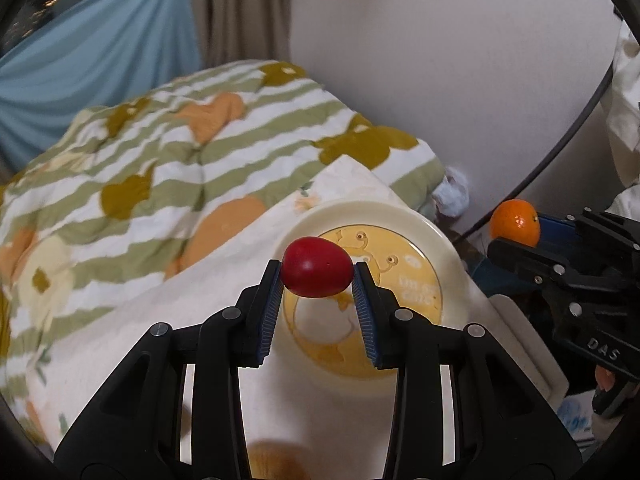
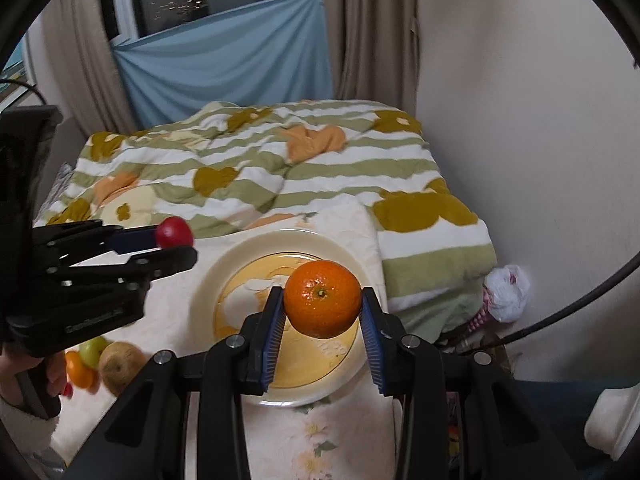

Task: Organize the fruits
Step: 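Carry the tomato to the duck plate and open the left tool while the right tool carries the tangerine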

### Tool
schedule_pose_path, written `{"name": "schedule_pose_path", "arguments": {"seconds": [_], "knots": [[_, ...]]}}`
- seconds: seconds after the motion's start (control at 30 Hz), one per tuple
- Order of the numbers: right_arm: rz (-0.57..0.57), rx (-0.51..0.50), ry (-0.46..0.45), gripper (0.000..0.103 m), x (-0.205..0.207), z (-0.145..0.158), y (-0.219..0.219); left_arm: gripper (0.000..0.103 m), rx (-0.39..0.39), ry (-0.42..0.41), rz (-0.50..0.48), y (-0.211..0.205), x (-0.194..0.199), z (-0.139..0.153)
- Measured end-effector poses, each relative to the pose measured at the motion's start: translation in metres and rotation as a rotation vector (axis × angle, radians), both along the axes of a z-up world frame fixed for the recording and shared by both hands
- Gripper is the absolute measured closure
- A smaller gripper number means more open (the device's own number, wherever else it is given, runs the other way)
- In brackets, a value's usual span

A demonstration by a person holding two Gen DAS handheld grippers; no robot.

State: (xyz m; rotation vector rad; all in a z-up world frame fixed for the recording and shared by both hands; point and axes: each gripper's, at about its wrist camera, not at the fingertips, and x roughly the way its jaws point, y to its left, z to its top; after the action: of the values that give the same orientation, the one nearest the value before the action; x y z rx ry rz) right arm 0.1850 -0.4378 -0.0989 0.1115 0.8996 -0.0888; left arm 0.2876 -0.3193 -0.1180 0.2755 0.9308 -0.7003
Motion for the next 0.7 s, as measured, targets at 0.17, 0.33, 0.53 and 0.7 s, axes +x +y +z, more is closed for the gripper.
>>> {"name": "schedule_pose_path", "arguments": {"seconds": [0.17, 0.33, 0.53, 0.7], "knots": [[-0.061, 0.019, 0.03, 0.069, 0.012, -0.019, -0.013, 0.061, 0.027, 0.061, -0.077, -0.028, 0.026, -0.028], [-0.104, 0.044, 0.058, 0.069, 0.02, -0.035, -0.024, 0.061, 0.071, 0.097, -0.146, -0.05, 0.037, -0.053], [-0.135, 0.059, 0.075, 0.069, 0.022, -0.044, -0.031, 0.06, 0.095, 0.124, -0.18, -0.062, 0.041, -0.068], [-0.158, 0.065, 0.075, 0.069, 0.019, -0.045, -0.037, 0.04, 0.136, 0.114, -0.181, -0.067, 0.042, -0.073]]}}
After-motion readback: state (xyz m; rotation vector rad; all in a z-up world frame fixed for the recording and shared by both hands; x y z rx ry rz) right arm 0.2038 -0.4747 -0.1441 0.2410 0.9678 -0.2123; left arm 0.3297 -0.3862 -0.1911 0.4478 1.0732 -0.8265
